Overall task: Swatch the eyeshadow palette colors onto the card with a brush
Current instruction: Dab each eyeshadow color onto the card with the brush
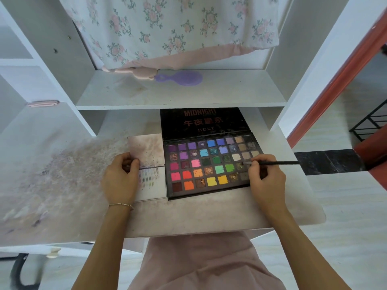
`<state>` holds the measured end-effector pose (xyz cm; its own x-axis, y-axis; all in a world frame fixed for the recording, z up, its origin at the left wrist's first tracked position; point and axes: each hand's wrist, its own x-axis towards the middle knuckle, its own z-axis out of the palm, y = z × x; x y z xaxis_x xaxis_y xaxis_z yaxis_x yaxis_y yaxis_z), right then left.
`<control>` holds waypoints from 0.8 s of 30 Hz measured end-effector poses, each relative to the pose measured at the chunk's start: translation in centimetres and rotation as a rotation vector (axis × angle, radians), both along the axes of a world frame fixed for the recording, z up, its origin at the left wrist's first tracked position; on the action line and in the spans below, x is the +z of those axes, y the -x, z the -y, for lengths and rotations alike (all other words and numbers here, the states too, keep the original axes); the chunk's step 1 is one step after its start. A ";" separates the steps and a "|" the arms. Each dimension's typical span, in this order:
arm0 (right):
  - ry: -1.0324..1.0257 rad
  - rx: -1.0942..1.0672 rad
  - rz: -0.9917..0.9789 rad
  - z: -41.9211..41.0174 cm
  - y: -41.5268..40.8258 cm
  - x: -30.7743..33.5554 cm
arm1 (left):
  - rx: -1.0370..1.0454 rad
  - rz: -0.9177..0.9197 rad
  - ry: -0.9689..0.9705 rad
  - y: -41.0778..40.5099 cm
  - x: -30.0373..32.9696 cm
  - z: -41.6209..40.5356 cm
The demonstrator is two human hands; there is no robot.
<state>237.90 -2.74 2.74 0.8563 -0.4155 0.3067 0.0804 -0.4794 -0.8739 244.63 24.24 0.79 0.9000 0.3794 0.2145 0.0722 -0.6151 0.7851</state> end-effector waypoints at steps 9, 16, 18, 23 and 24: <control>-0.132 0.274 -0.003 -6.9 -0.1 -0.3 | 0.002 0.008 0.008 -0.2 -0.2 -0.1; -0.066 0.461 -0.039 -11.4 -1.8 -0.7 | -0.022 0.016 0.026 -0.3 -0.4 -0.2; -0.023 0.469 -0.047 -11.8 -2.1 -1.1 | -0.024 0.020 0.023 -0.4 -0.4 -0.2; 0.121 0.472 -0.085 -12.1 -2.1 -1.3 | -0.008 0.015 0.023 -0.3 -0.2 -0.1; 0.133 0.474 -0.093 -12.1 -2.1 -1.2 | -0.006 0.012 0.023 -0.3 -0.2 -0.1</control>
